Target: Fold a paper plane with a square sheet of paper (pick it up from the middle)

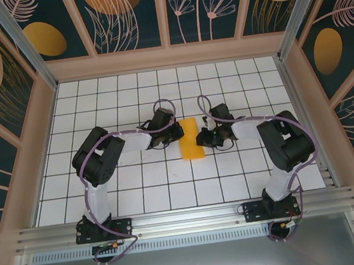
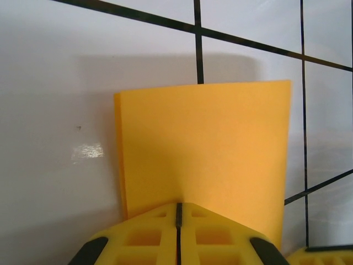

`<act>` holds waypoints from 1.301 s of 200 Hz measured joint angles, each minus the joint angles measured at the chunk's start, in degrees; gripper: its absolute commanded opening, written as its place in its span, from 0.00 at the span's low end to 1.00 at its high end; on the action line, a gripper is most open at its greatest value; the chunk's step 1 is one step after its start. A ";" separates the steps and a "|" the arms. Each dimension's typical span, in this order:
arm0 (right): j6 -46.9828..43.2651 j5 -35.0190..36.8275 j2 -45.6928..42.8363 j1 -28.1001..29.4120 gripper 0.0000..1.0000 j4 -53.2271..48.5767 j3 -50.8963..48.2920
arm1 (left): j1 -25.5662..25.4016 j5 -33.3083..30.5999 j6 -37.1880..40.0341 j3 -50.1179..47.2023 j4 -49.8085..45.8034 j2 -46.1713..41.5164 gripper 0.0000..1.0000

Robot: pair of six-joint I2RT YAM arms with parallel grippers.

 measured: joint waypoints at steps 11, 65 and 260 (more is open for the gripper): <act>1.01 -0.17 -0.50 0.90 0.12 0.98 -0.87 | -0.04 0.00 0.55 0.39 -0.68 0.00 0.08; 5.35 -0.35 -0.90 3.02 0.12 3.10 -2.12 | -0.09 0.28 2.19 1.46 -2.86 -0.13 0.11; -0.17 4.13 9.66 -0.33 0.12 -4.46 17.20 | -2.84 1.81 -2.86 -11.43 -0.76 -14.91 0.14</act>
